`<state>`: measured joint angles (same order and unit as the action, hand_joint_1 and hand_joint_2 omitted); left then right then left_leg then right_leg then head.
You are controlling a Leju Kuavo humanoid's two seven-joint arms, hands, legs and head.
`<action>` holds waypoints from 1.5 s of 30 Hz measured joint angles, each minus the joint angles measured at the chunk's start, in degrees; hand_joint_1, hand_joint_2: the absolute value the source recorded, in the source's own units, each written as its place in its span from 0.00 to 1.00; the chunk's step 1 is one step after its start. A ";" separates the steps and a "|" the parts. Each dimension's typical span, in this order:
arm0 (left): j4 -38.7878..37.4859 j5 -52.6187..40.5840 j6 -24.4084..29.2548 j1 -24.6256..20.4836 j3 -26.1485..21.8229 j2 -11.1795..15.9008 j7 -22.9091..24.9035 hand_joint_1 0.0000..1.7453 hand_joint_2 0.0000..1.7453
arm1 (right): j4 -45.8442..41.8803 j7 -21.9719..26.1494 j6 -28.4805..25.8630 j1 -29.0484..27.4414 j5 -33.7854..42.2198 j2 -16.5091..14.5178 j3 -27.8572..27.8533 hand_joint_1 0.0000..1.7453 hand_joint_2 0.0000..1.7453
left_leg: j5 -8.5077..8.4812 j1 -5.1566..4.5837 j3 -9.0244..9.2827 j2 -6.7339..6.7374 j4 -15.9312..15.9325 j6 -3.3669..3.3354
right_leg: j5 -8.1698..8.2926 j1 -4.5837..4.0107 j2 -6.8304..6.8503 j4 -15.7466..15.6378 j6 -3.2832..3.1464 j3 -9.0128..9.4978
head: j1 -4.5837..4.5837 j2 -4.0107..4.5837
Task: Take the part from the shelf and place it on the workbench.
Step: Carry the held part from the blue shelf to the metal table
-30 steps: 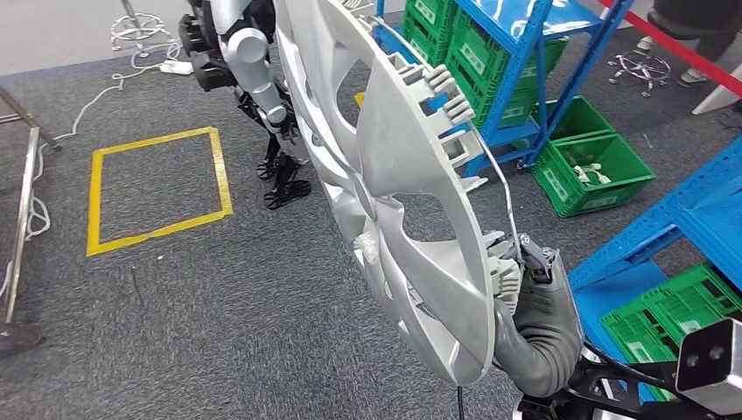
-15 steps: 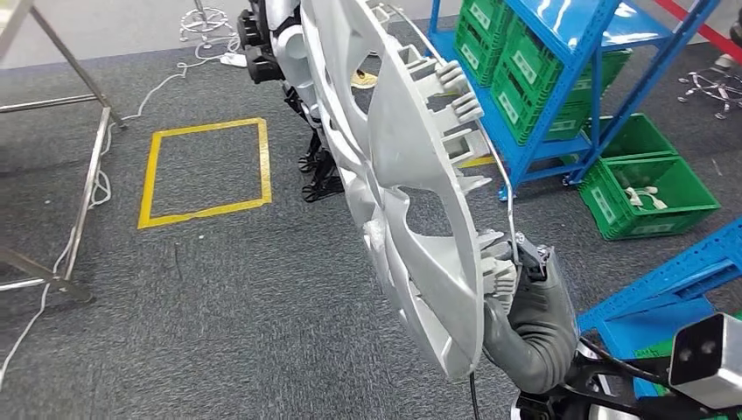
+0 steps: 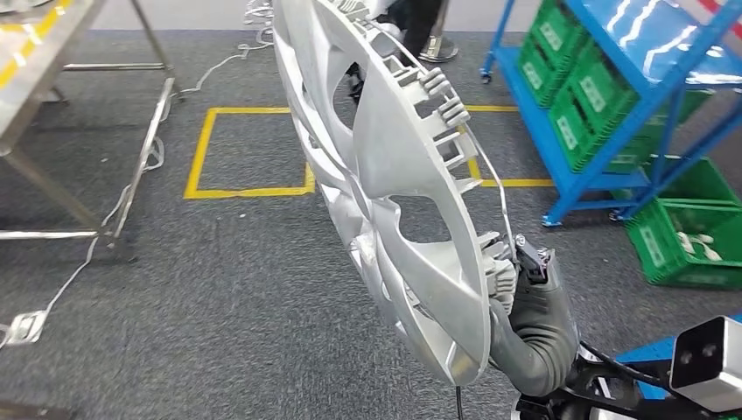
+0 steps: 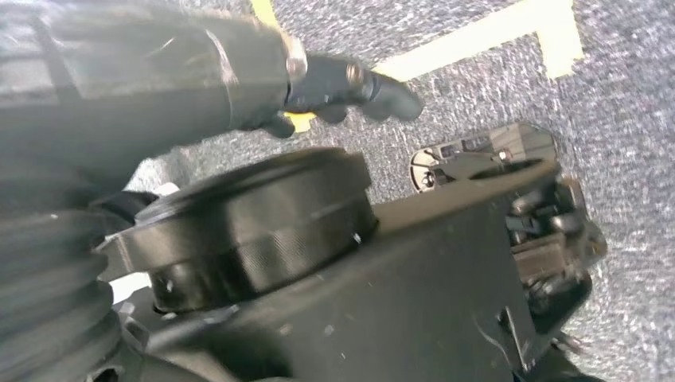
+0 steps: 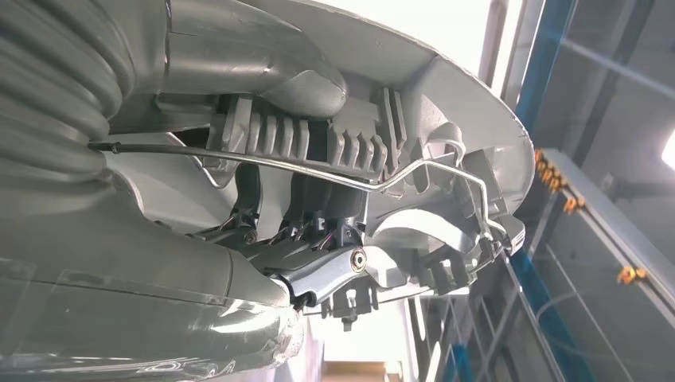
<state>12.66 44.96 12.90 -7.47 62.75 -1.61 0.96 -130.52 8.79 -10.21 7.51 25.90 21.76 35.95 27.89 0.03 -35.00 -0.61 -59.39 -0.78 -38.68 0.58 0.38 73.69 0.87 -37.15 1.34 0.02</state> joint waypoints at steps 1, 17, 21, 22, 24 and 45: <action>0.00 0.00 0.00 0.04 0.00 -0.01 0.00 0.00 1.00 | 0.01 0.00 0.00 -0.07 0.00 -0.01 0.00 1.00 1.00 | -0.05 -0.15 0.03 -0.82 -0.01 -0.09 | 0.56 -0.08 -0.16 0.60 -0.28 -0.41 | 0.23 0.00; 0.02 -0.42 0.00 0.07 0.02 -0.05 -0.26 0.00 1.00 | 0.03 0.39 0.17 0.18 0.08 -0.03 0.05 1.00 1.00 | 5.25 0.79 -6.25 1.00 -12.70 3.46 | 9.53 -0.44 2.06 -17.20 -2.32 6.74 | -0.97 0.00; 0.01 -0.76 -0.01 0.11 0.07 0.38 0.03 0.00 1.00 | 0.03 1.57 0.38 -0.28 0.05 -0.28 0.13 1.00 1.00 | 0.54 0.71 0.19 5.39 -0.94 3.41 | 8.57 -0.43 3.78 -16.08 -1.04 6.71 | -1.67 0.00; 0.01 -0.79 -0.02 0.12 0.08 0.46 0.03 0.00 1.00 | 0.03 1.69 0.40 -0.37 0.04 -0.32 0.14 1.00 1.00 | 0.67 0.48 0.44 5.84 -0.23 2.89 | 8.43 -0.52 4.12 -15.91 -0.75 6.67 | -1.65 0.00; 0.00 -0.82 -0.02 0.14 0.09 0.63 0.04 0.00 1.00 | 0.03 1.78 0.46 -0.47 0.02 -0.34 0.17 1.00 1.00 | 0.57 0.25 0.26 4.76 -0.16 1.69 | 8.24 -0.46 4.90 -15.87 -0.27 6.73 | -1.45 0.00; 0.02 0.40 1.24 -0.18 0.07 2.61 0.31 0.00 1.00 | 3.17 6.70 3.84 -2.39 3.05 -2.22 0.27 1.00 1.00 | 5.96 0.28 -5.98 0.70 -11.47 2.82 | 9.94 -0.30 0.52 -17.15 -2.44 6.33 | -0.51 0.00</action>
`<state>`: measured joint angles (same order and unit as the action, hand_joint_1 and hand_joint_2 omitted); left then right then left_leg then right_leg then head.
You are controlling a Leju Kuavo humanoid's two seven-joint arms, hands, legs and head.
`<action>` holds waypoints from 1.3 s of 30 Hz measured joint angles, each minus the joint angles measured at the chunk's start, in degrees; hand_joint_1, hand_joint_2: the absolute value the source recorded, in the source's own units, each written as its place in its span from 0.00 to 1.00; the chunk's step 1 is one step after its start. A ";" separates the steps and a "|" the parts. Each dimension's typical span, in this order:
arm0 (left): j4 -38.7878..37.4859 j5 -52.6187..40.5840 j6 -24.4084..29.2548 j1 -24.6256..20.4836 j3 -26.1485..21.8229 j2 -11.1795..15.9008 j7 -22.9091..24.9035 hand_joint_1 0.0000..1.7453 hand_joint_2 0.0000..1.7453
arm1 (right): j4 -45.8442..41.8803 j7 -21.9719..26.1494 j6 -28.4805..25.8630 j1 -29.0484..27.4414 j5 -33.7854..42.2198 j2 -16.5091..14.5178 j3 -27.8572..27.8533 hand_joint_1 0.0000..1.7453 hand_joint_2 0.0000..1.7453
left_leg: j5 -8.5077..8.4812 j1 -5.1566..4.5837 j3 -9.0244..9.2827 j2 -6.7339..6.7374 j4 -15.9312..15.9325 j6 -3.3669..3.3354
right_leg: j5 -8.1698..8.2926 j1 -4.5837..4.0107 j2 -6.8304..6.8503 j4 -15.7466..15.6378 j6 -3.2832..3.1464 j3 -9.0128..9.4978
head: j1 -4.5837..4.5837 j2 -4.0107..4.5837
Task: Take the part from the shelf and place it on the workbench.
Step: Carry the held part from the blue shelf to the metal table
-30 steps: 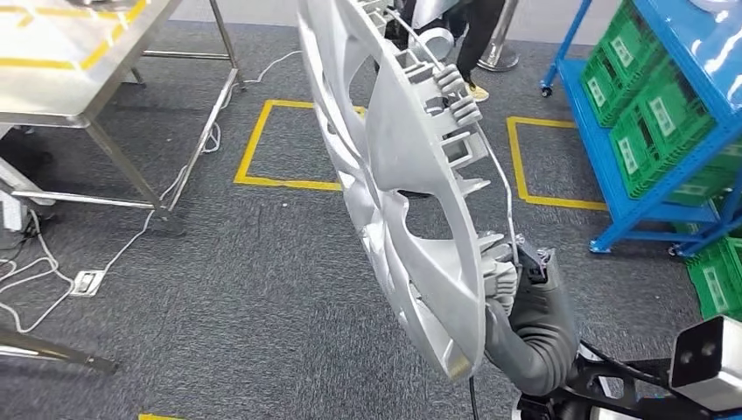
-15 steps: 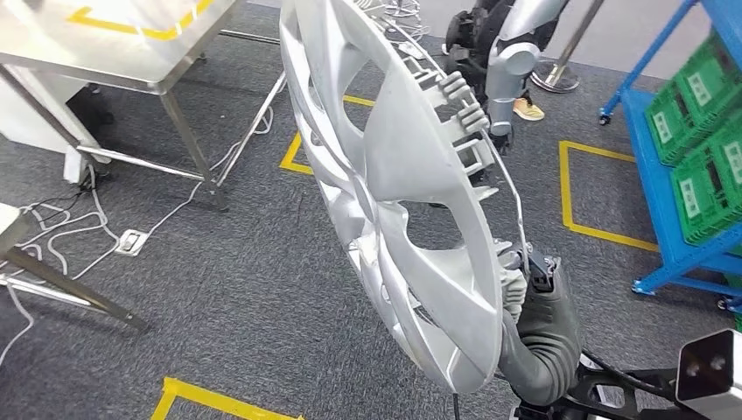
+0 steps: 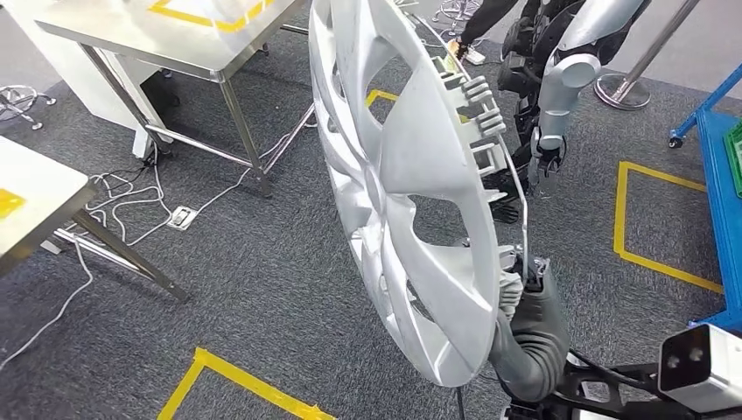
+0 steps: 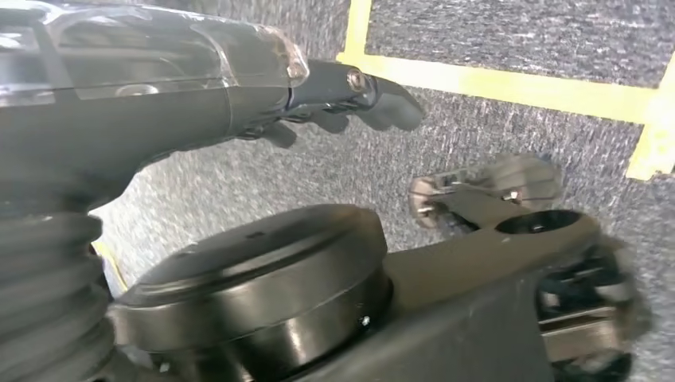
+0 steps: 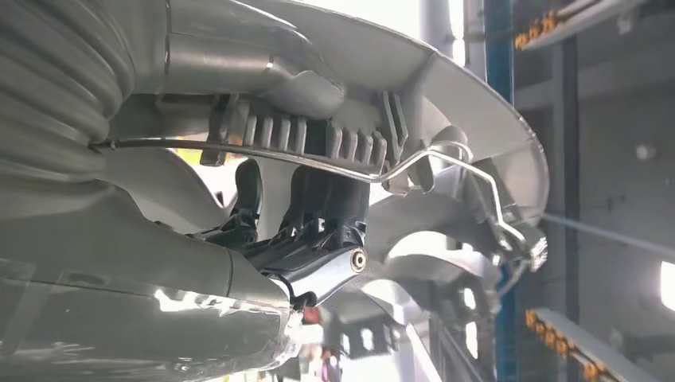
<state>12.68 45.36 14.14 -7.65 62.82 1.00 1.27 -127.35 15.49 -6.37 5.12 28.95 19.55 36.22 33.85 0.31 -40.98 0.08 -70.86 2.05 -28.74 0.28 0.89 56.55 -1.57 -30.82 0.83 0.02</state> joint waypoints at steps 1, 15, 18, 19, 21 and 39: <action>0.01 0.11 -0.01 -0.02 -0.02 0.02 0.09 0.00 1.00 | 0.24 0.02 0.08 0.00 0.16 -0.09 0.03 1.00 1.00 | 0.41 0.26 -0.85 0.03 -1.98 0.33 | -0.04 0.05 0.73 0.02 0.06 0.01 | -0.29 0.00; 0.08 1.39 1.29 0.01 -0.03 -0.16 0.26 0.00 1.00 | 3.07 0.07 1.16 1.20 2.83 -0.57 1.07 1.00 1.00 | -6.04 0.10 6.20 0.36 11.46 -2.70 | -8.71 0.62 -0.14 14.21 3.25 -5.11 | 0.44 0.00; 0.05 1.75 1.34 0.14 -0.03 -0.06 1.92 0.00 1.00 | 3.47 0.12 1.19 2.55 3.28 -0.56 1.13 1.00 1.00 | -6.14 -0.35 6.32 -1.80 11.44 -2.97 | -7.33 0.41 -0.82 16.51 2.40 -6.75 | 1.25 0.00; 0.04 1.83 1.34 0.15 -0.03 -0.02 2.13 0.00 1.00 | 3.49 0.12 1.16 3.00 3.39 -0.55 1.13 1.00 1.00 | -6.17 -0.45 6.39 -2.53 11.44 -3.00 | -4.98 0.20 -1.39 13.30 1.83 -5.55 | 1.46 0.00; 0.08 1.87 1.33 0.12 -0.03 -0.05 2.28 0.00 1.00 | 3.46 0.11 1.09 3.65 3.47 -0.55 1.12 1.00 1.00 | -6.28 -0.51 6.34 -3.83 11.40 -2.92 | -1.27 -0.23 -3.57 6.01 0.61 -2.66 | 1.63 0.00; 0.10 1.20 0.98 0.26 -0.03 -0.41 0.30 0.00 1.00 | 3.22 -1.57 0.26 5.00 2.96 -0.62 1.23 1.00 1.00 | -5.51 0.19 6.37 4.55 11.10 -0.70 | -0.87 -0.01 3.97 1.53 2.14 -0.15 | -1.21 0.00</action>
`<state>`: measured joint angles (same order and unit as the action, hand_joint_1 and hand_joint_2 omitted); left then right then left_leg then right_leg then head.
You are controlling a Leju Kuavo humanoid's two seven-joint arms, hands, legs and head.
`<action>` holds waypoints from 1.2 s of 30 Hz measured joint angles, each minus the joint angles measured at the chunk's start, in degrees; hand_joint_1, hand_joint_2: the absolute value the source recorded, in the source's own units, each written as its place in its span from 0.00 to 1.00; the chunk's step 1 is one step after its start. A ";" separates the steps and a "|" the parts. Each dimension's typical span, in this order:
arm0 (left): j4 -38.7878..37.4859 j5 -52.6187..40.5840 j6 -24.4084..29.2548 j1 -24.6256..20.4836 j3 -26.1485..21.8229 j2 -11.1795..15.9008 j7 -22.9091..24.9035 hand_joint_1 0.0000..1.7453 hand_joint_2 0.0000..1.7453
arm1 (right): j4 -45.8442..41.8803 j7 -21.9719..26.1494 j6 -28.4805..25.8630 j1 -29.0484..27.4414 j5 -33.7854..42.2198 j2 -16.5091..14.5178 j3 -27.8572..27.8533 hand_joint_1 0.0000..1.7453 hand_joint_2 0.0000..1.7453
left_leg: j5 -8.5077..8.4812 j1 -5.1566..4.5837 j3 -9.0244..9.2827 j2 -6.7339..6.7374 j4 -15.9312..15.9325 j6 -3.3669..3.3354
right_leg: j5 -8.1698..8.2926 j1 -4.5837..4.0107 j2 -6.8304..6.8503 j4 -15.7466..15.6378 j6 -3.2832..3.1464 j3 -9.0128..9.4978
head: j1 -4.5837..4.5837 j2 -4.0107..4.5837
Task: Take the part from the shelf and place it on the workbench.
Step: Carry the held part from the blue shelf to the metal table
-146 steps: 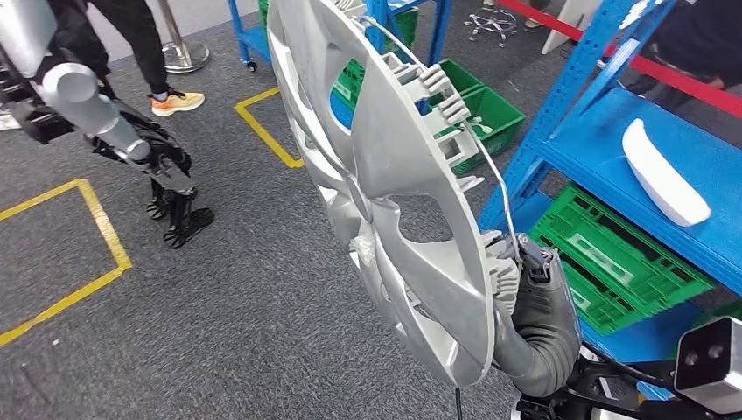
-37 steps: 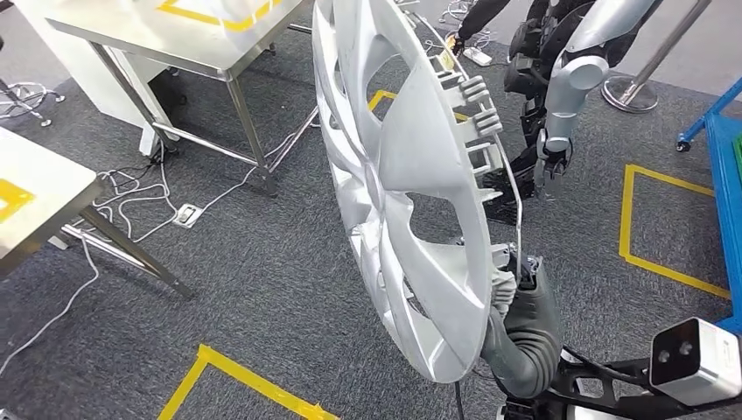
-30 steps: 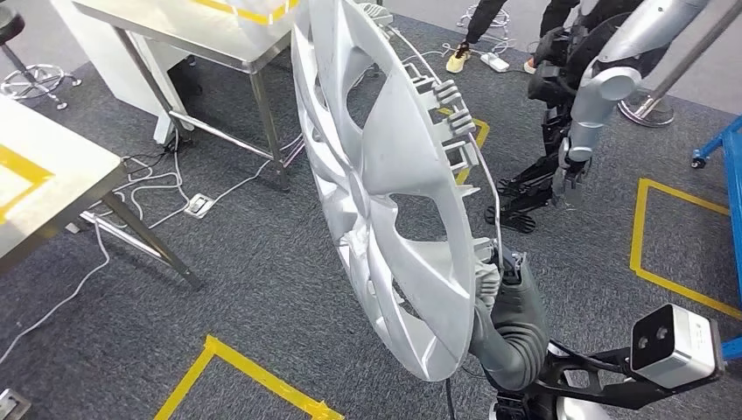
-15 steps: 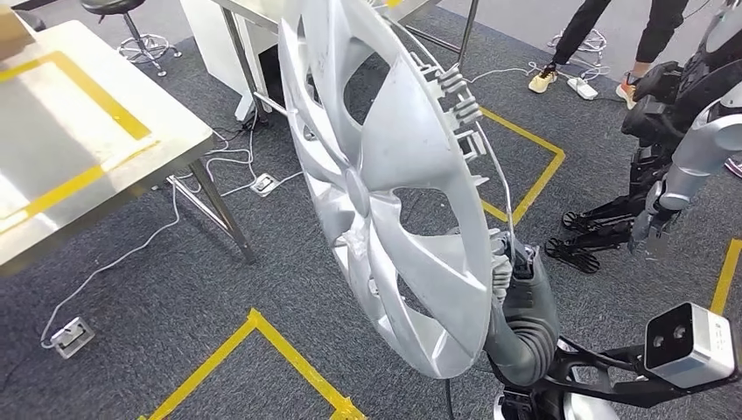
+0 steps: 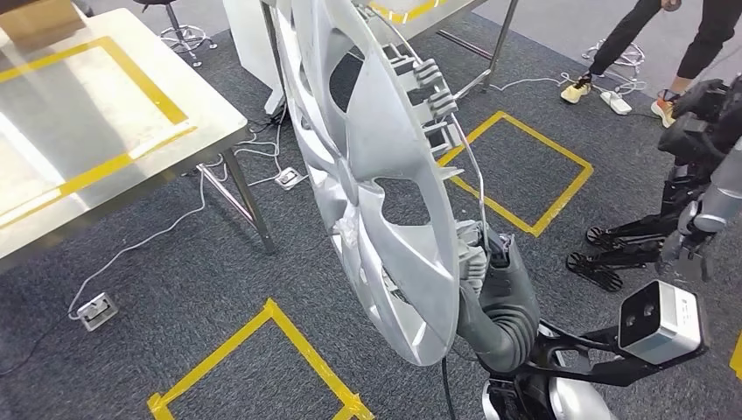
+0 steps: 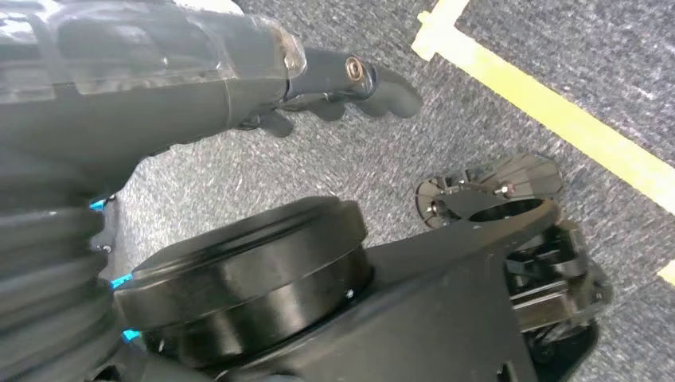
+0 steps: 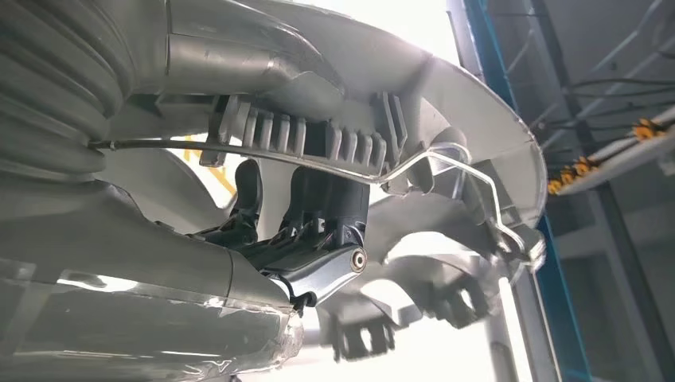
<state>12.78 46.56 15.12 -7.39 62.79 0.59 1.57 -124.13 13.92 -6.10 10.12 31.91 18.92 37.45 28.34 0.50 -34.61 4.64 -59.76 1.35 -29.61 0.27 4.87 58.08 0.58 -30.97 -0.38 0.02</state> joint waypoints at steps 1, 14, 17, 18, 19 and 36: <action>-0.01 -0.01 -0.03 0.03 0.00 -0.05 0.03 0.00 1.00 | 0.01 -0.09 -0.01 0.02 -0.01 -0.01 0.03 1.00 1.00 | -0.06 -0.04 -0.09 -0.61 0.02 -0.54 | -0.05 0.07 0.36 -0.08 0.23 0.08 | 0.18 0.00; 0.01 0.93 -0.16 0.00 -0.02 -0.87 0.24 0.00 1.00 | -0.06 -1.76 -0.51 1.38 -0.74 0.16 0.09 1.00 1.00 | -1.03 -0.61 -0.43 -9.38 0.10 -2.07 | 0.62 -0.32 -8.49 1.53 -2.14 -1.22 | 2.90 0.00; 0.01 1.51 -0.10 0.16 -0.02 -1.12 -0.77 0.00 1.00 | -0.04 -2.46 -0.45 2.81 -0.66 0.24 0.29 1.00 1.00 | -1.47 -0.37 -1.13 -9.95 0.21 -1.06 | 0.82 -0.31 -7.47 -0.25 -2.09 -0.65 | 3.27 0.00; -0.01 1.67 -0.06 0.19 -0.03 -1.16 -0.94 0.00 1.00 | -0.04 -2.72 -0.41 3.32 -0.60 0.26 0.37 1.00 1.00 | -0.95 -0.49 -1.49 -8.65 -0.31 -0.76 | 1.11 -0.18 -6.84 -0.88 -2.02 -0.41 | 3.12 0.00; -0.01 1.79 -0.02 0.18 -0.03 -1.21 -1.10 0.00 1.00 | -0.04 -3.01 -0.34 3.80 -0.50 0.28 0.44 1.00 1.00 | 0.22 -0.57 -2.23 -7.08 -1.81 -0.49 | 1.41 -0.02 -6.15 -1.49 -1.96 -0.17 | 2.82 0.00; -0.03 2.03 0.04 0.02 -0.11 -2.21 -1.59 0.00 1.00 | 0.25 -3.63 -0.55 5.57 -0.10 0.33 1.98 1.00 1.00 | -0.61 0.04 -0.74 -3.38 -0.28 -2.09 | -5.65 0.61 -3.28 8.13 1.24 -2.79 | 1.25 0.00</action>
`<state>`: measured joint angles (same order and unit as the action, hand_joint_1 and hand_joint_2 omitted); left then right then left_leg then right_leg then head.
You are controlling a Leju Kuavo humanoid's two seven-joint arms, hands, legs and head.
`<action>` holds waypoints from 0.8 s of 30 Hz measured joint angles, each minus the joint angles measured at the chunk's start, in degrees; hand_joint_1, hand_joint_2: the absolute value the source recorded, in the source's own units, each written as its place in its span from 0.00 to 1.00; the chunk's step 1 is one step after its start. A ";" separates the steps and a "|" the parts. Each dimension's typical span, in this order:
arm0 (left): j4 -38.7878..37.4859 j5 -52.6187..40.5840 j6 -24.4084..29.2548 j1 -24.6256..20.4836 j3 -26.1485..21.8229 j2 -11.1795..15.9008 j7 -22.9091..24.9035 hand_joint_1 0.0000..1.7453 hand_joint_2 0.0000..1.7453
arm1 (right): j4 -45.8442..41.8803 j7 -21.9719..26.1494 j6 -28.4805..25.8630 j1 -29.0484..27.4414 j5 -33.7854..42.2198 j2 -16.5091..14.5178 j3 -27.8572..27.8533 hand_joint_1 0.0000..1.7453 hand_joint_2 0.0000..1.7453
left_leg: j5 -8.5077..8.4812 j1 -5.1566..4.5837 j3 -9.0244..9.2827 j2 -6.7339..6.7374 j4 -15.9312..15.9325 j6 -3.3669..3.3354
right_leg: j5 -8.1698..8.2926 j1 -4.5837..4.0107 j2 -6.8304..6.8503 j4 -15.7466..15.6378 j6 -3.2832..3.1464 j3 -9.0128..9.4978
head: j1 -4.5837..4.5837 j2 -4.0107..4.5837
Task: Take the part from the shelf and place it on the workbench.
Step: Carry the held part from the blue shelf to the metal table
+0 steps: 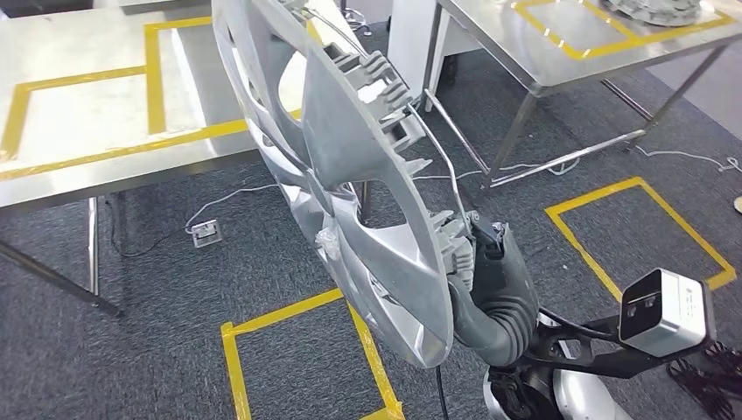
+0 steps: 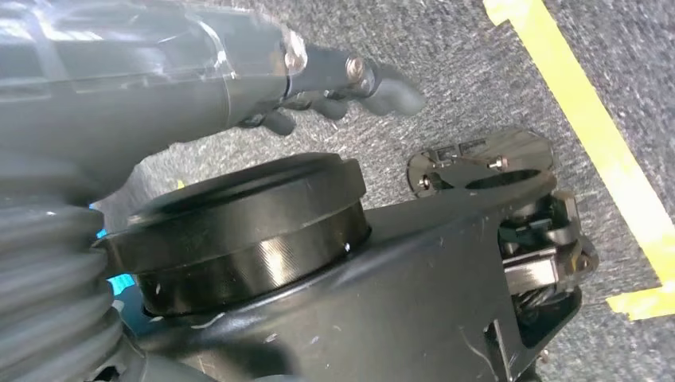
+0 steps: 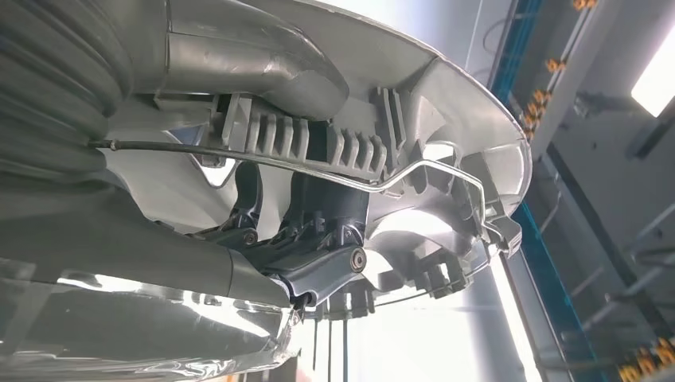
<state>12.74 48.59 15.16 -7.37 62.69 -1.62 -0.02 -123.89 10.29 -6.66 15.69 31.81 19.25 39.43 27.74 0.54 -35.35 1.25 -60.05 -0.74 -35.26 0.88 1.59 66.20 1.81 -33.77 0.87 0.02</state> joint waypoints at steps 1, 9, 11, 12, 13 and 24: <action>0.00 0.03 0.01 -0.01 0.00 0.01 0.14 0.00 1.00 | 0.01 0.19 -0.04 -0.19 0.01 0.01 0.02 1.00 1.00 | -0.06 -0.11 -0.03 -0.74 0.00 -0.19 | -1.69 -0.02 -0.67 3.90 -0.04 -1.73 | 0.33 0.00; 0.02 0.09 0.04 0.05 0.00 -0.11 0.74 0.00 1.00 | -0.03 0.74 -0.15 -0.73 0.08 0.21 0.37 1.00 1.00 | -0.62 -0.73 -0.17 -6.27 -0.01 -0.11 | 6.05 -1.16 -5.01 -6.49 -3.59 1.83 | 1.70 0.00; 0.02 0.09 0.07 0.14 0.00 -0.08 0.75 0.00 1.00 | -0.03 0.89 -0.15 -0.71 0.10 0.25 0.39 1.00 1.00 | -0.97 -0.56 -0.58 -6.98 0.11 0.53 | 6.15 -1.19 -4.20 -7.76 -3.51 2.29 | 1.95 0.00; 0.01 0.09 0.10 0.20 0.00 -0.03 0.73 0.00 1.00 | -0.02 0.94 -0.15 -0.72 0.10 0.26 0.42 1.00 1.00 | -0.80 -0.65 -0.80 -6.03 0.00 0.85 | 6.38 -1.05 -3.66 -8.52 -3.38 2.56 | 2.00 0.00; 0.01 0.09 0.15 0.21 0.00 0.05 0.70 0.00 1.00 | -0.02 1.00 -0.14 -0.76 0.11 0.27 0.44 1.00 1.00 | -0.02 -0.74 -1.30 -4.58 -0.83 1.17 | 6.68 -0.89 -3.05 -9.26 -3.28 2.83 | 1.82 0.00; 0.01 0.08 0.31 0.09 0.00 0.51 0.65 0.00 1.00 | 0.02 1.62 -0.09 -1.56 0.22 0.31 0.68 1.00 1.00 | 0.68 0.06 0.48 3.99 -0.36 2.78 | 5.72 -0.49 3.08 -8.26 -1.10 2.98 | -1.37 0.00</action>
<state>12.75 48.67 15.47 -7.28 62.69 -1.11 0.62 -123.87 11.91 -6.74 14.13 32.03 19.56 40.11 28.42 0.60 -34.87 5.25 -60.40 2.04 -29.54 0.40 4.67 57.94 0.71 -30.79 -0.50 0.02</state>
